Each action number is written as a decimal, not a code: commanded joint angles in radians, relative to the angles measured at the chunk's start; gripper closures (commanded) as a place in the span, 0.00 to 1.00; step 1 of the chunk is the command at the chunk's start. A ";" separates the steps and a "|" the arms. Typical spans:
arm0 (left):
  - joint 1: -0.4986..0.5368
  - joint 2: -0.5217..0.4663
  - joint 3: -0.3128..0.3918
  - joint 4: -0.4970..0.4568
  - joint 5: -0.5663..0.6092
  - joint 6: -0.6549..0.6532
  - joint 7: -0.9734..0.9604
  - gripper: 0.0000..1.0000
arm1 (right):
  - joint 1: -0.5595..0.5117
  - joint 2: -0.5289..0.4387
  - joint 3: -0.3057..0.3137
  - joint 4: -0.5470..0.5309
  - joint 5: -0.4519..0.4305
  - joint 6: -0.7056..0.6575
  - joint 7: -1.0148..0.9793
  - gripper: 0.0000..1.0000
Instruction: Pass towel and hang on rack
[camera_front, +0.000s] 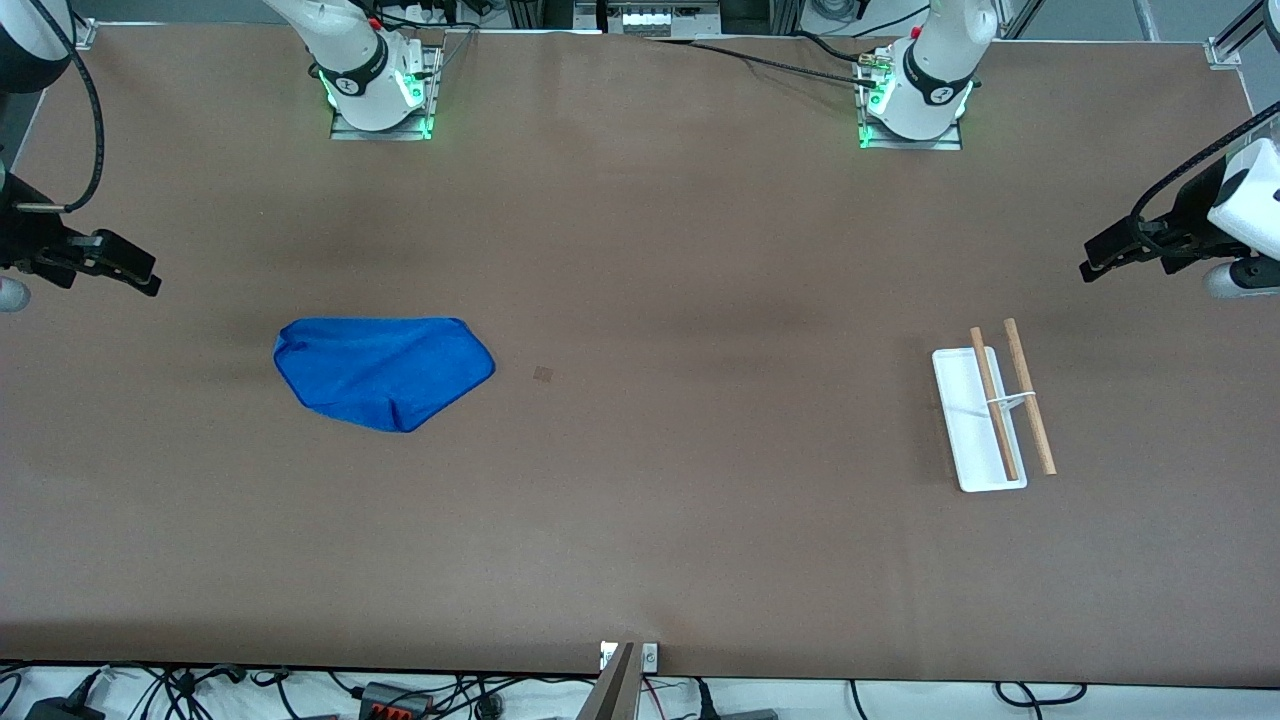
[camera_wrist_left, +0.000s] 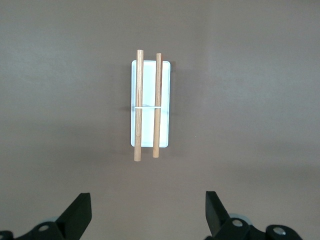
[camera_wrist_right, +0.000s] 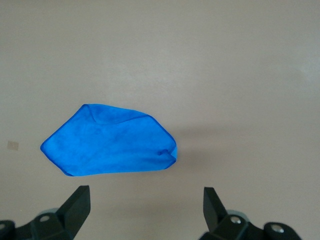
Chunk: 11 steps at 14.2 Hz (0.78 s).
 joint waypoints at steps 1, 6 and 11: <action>0.009 0.018 -0.002 0.040 -0.024 -0.028 0.010 0.00 | -0.033 -0.014 0.032 0.005 0.013 -0.020 -0.036 0.00; 0.009 0.018 -0.002 0.040 -0.024 -0.028 0.010 0.00 | -0.030 -0.017 0.030 0.005 0.013 -0.022 -0.039 0.00; 0.009 0.018 -0.002 0.040 -0.024 -0.028 0.010 0.00 | -0.022 0.034 0.032 0.002 0.007 -0.013 -0.041 0.00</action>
